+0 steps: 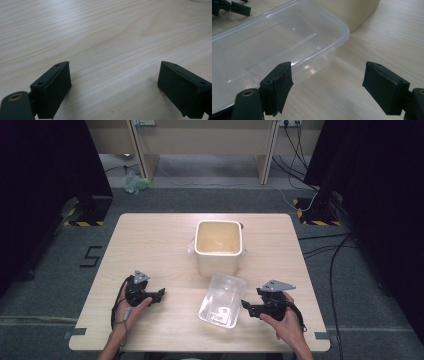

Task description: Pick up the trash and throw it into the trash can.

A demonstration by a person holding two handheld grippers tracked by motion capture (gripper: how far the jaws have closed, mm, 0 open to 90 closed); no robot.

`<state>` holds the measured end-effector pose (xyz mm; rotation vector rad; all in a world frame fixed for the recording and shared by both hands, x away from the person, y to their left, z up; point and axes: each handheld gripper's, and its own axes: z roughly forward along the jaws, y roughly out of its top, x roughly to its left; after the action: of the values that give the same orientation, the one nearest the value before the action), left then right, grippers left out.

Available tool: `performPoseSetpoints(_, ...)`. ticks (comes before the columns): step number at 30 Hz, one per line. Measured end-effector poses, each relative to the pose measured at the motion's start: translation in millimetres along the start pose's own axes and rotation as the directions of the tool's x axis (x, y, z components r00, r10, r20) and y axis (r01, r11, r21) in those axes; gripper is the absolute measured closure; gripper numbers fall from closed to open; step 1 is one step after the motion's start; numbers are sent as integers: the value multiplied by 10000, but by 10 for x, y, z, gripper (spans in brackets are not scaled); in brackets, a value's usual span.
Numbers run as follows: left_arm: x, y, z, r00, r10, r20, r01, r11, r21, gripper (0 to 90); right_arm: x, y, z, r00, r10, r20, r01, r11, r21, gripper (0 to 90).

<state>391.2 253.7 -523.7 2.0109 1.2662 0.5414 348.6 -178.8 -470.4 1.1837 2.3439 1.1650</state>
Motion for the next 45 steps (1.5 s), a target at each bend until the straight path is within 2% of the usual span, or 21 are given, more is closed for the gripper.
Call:
performPoseSetpoints(1,0,0,0,10000,0,0,0,10000,0,113,0,0,0,10000,0,0,0,10000,0,237)
performPoseSetpoints(6,-242,18,20,9978,424,505,-419,9991,-99,135,47,73,180,9999,-154,26,154,9999,0,240)
performPoseSetpoints(12,-379,26,25,9939,693,854,-686,9976,-111,143,49,143,332,9999,-107,76,108,9999,-30,242)
performPoseSetpoints(15,-444,47,37,9897,873,1137,-866,9962,-112,149,45,166,380,9998,-85,192,87,9999,-113,241)
performPoseSetpoints(17,-455,77,47,9870,693,1452,-682,9976,-128,155,43,164,375,9997,-34,250,37,9999,-126,241)
performPoseSetpoints(18,-450,116,46,9837,358,1762,-330,9993,-189,158,44,160,336,9991,92,409,-85,9998,-179,240)
performPoseSetpoints(19,-450,116,46,9837,358,1762,-330,9993,-189,161,44,160,336,9991,92,409,-85,9998,-179,240)
performPoseSetpoints(22,-487,187,4,9727,20,2321,57,9995,-326,161,62,156,212,9987,386,342,-367,9980,-522,241)
performPoseSetpoints(23,-487,187,4,9727,20,2321,57,9995,-326,161,62,156,212,9987,386,342,-367,9980,-522,241)
performPoseSetpoints(28,-634,228,-12,9622,192,2717,-113,9995,-306,161,212,203,180,9980,451,-437,-486,9954,-826,240)
performPoseSetpoints(30,-709,237,-30,9554,293,2940,-199,9992,-349,161,248,212,197,9977,415,-527,-456,9959,-788,238)
performPoseSetpoints(32,-782,246,-48,9527,533,2992,-430,9982,-408,173,305,219,243,9972,230,-706,-273,9978,-600,234)
performPoseSetpoints(34,-871,251,-60,9389,515,3403,-409,9984,-383,172,342,216,322,9963,265,-818,-296,9989,-371,232)
performPoseSetpoints(35,-871,251,-60,9389,515,3403,-409,9984,-383,170,342,216,322,9963,265,-818,-296,9989,-371,232)
performPoseSetpoints(36,-899,258,-58,9308,496,3622,-414,9987,-303,170,343,212,346,9965,268,-797,-291,9992,-279,226)
performPoseSetpoints(37,-913,265,-54,9287,542,3668,-482,9985,-256,171,343,205,374,9947,419,-944,-443,9987,-237,209)
performPoseSetpoints(38,-937,283,-34,9324,654,3554,-628,9978,-186,172,334,208,409,9887,704,-1322,-719,9974,-67,205)
performPoseSetpoints(40,-940,287,-11,9330,595,3550,-583,9982,-139,172,329,214,433,9861,830,-1442,-843,9964,-31,201)
performPoseSetpoints(42,-937,287,20,9308,415,3631,-425,9991,-53,172,309,226,488,9800,1103,-1654,-1117,9937,9,199)
performPoseSetpoints(43,-930,287,28,9307,328,3644,-345,9994,-18,174,300,234,530,9732,1233,-1940,-1243,9922,71,201)
performPoseSetpoints(45,-928,279,16,9314,24,3639,-8,10000,-43,188,314,237,540,9716,1300,-1976,-1300,9914,130,198)
